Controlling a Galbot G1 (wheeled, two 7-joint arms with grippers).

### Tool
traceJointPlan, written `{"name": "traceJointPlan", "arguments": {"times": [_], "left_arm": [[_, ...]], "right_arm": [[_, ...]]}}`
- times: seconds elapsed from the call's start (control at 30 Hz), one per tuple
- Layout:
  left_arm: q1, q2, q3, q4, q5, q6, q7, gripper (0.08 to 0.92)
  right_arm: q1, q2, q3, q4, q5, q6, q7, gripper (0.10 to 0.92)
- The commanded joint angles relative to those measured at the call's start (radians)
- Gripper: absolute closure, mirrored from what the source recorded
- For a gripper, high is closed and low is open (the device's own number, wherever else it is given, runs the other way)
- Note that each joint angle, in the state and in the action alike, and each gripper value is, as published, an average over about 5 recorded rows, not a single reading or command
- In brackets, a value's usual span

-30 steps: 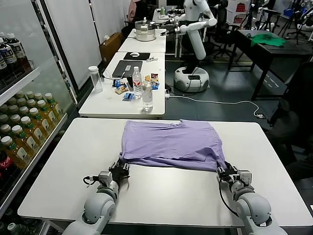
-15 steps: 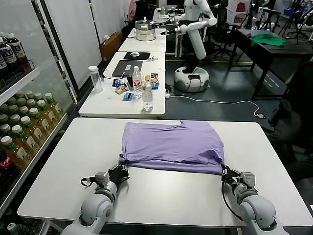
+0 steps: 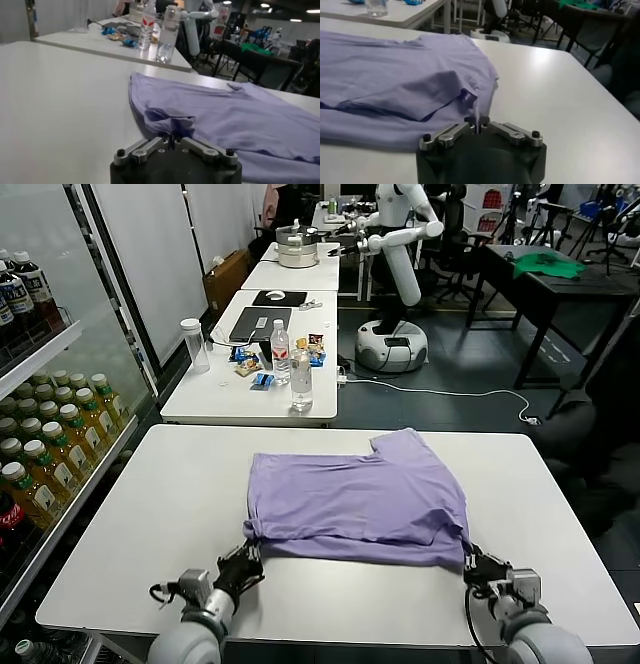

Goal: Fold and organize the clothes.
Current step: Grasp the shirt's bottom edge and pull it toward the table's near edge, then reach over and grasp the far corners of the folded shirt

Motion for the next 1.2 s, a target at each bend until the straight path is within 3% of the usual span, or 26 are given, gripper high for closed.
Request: {"name": "traceJointPlan", "arguments": {"times": [0.03,0.2,0.3,0.57,0.97,1.07,1.2], "left_arm": [[0.233,0.003,-0.033,-0.168,0.093,0.026,-0.019,0.898],[0.251,-0.006,-0.039,-0.196,0.120,0.061,-0.025,0.898],[0.258,-0.011,-0.043,-0.212,0.138,0.070,-0.021,0.874],[0.181,0.042,-0.086,-0.226,0.100,0.082,-0.012,0.657],[-0.265,0.065,-0.024,0.147,0.009,0.084,-0.023,0.311],[-0.363,0.071,0.001,0.241,-0.014,0.086,-0.024,0.230],[-0.473,0.066,0.033,0.370,-0.025,0.083,-0.025,0.183]], "right_arm": [[-0.210,-0.001,0.078,0.130,-0.048,-0.002,-0.011,0.897],[-0.219,0.012,0.065,0.137,-0.105,0.000,-0.033,0.876],[-0.203,0.007,0.068,0.147,-0.106,0.027,-0.032,0.806],[-0.041,-0.063,0.087,0.149,-0.001,0.069,-0.006,0.590],[0.579,-0.191,-0.219,-0.287,0.170,-0.001,0.055,0.251],[0.723,-0.182,-0.308,-0.401,0.182,-0.012,0.058,0.210],[0.857,-0.155,-0.399,-0.547,0.182,-0.014,0.054,0.203]]}}
